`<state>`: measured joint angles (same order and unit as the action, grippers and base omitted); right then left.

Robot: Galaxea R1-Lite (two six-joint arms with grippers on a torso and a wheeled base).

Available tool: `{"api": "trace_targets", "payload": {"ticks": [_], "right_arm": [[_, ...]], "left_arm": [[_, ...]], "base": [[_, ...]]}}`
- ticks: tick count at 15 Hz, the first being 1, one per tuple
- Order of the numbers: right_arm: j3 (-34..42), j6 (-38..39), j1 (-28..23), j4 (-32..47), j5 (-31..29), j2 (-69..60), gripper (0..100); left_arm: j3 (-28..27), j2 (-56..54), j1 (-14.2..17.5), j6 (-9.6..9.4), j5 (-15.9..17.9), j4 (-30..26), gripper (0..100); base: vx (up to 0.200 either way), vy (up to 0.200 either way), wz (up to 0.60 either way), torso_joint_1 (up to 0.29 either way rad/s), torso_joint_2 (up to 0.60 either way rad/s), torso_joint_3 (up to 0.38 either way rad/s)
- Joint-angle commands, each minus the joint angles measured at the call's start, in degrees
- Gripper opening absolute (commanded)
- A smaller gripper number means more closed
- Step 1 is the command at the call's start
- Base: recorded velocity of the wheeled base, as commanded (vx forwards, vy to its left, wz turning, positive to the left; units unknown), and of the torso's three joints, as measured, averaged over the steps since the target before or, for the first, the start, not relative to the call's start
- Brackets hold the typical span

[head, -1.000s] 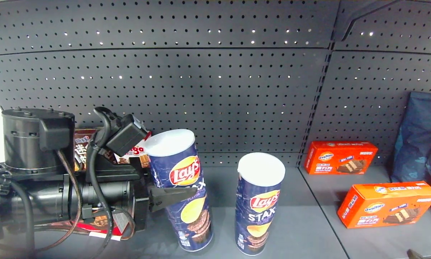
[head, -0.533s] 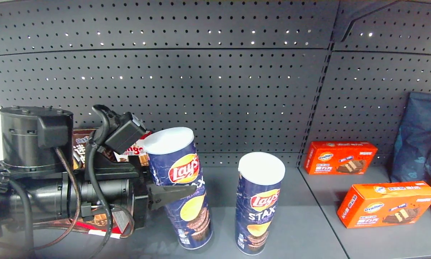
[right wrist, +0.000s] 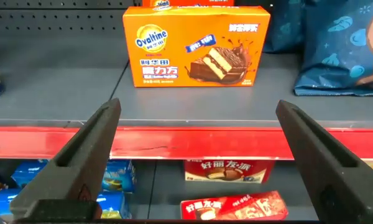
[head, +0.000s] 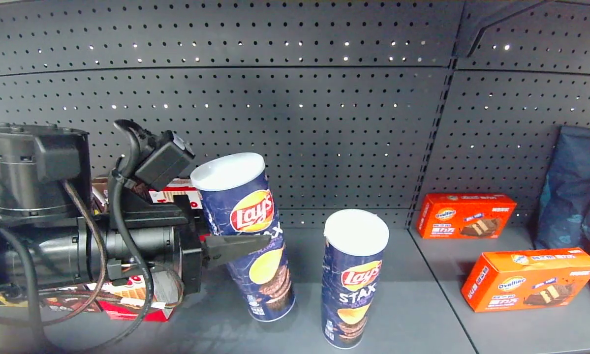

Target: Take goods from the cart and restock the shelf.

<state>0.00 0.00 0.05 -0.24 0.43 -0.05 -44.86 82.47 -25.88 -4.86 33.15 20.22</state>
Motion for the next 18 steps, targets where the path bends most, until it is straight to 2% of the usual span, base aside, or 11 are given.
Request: {"api": "trace_targets", "payload": {"ticks": [1,3,5,7,9,11,12,14,16,17,18], "right_arm": [[0.0,0.0,0.0,0.0,0.0,0.0,100],[0.0,0.0,0.0,0.0,0.0,0.0,100],[0.0,0.0,0.0,0.0,0.0,0.0,100],[0.0,0.0,0.0,0.0,0.0,0.0,100],[0.0,0.0,0.0,0.0,0.0,0.0,100],[0.0,0.0,0.0,0.0,0.0,0.0,100],[0.0,0.0,0.0,0.0,0.0,0.0,100],[0.0,0.0,0.0,0.0,0.0,0.0,100],[0.0,0.0,0.0,0.0,0.0,0.0,100],[0.0,0.0,0.0,0.0,0.0,0.0,100],[0.0,0.0,0.0,0.0,0.0,0.0,100]], "left_arm": [[-3.0,1.6,0.0,-1.02,0.0,0.1,0],[-4.9,3.2,0.5,-1.38,-1.2,0.3,0],[-5.8,4.9,3.6,-1.73,-1.9,0.5,0],[-6.2,5.9,3.7,-2.17,-1.8,0.5,0],[-7.3,7.5,3.7,-4.10,-2.0,0.6,0],[-7.5,7.8,4.2,-3.93,-1.9,0.3,0],[-7.5,9.8,4.6,-4.19,-2.3,1.1,0],[-7.7,11.8,4.4,-6.39,-3.4,5.7,0],[-8.8,12.5,4.8,-6.30,-2.9,7.0,0],[-12.2,16.0,7.4,-6.74,-1.7,7.0,0],[-14.3,17.5,7.3,-6.74,-1.6,6.9,0]], "base": [[0.000,0.000,0.00,0.000,0.00,0.000],[0.000,0.000,0.00,0.000,0.00,0.000],[0.000,0.000,0.00,0.000,0.00,0.000],[0.000,0.000,0.00,0.000,0.00,0.000],[0.000,0.000,0.00,0.000,0.00,0.000],[0.000,0.000,0.00,0.000,0.00,0.000],[0.000,0.000,0.00,0.000,0.00,0.000],[0.000,0.000,0.00,0.000,0.00,0.000],[0.000,0.000,0.00,0.000,0.00,0.000],[0.000,0.000,0.00,0.000,0.00,0.000],[0.000,0.000,0.00,0.000,0.00,0.000]]}}
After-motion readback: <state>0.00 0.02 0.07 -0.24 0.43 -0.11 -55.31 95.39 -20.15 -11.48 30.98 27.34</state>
